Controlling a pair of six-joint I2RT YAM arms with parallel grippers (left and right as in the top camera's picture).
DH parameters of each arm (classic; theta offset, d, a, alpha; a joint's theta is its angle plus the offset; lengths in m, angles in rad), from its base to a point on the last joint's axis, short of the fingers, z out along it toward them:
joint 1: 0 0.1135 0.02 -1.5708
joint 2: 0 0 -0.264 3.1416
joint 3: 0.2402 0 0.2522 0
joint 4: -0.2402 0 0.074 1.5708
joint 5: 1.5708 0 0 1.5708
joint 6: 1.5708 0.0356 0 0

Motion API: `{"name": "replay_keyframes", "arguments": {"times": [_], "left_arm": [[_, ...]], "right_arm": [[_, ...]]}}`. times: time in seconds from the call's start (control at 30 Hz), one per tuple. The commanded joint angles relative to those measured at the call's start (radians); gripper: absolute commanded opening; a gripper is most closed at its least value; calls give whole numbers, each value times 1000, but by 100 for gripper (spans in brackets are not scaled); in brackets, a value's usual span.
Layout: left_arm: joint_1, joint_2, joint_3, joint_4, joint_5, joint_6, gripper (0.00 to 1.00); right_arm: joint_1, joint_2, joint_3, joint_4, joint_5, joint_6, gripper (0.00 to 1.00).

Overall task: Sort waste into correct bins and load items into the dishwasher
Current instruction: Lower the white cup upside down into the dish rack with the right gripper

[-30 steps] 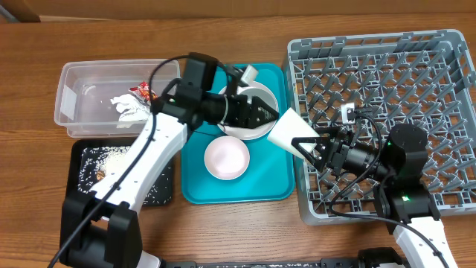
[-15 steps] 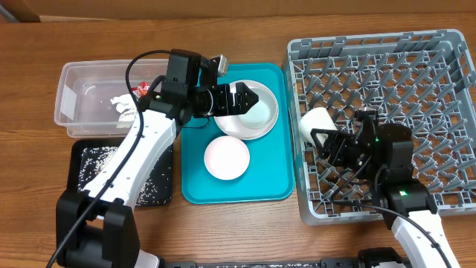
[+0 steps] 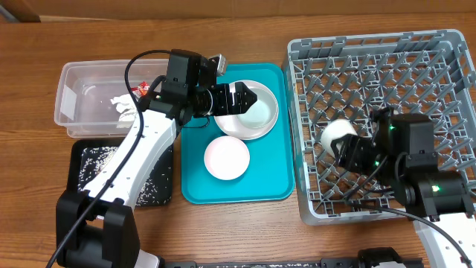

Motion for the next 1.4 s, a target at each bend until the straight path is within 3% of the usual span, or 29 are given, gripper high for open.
{"name": "replay_keyframes", "arguments": {"times": [0.0,0.13,0.67,0.93,1.17,1.37], "left_arm": [[-2,-3,14,0,-5,-10,100],[-2,-3,14,0,-5,-10,100],[-2,-3,14,0,-5,-10,100],[-2,-3,14,0,-5,-10,100],[-2,-3,14,0,-5,-10,100],[-2,-3,14,0,-5,-10,100]], "right_arm": [[-2,8,12,-85,44,-17,54],[-2,41,8,-177,44,-17,54],[-2,122,6,-219,21,-10,55],[0,185,6,-220,12,-10,63],[0,223,6,-217,-18,-11,77],[0,223,6,-213,-17,-11,80]]}}
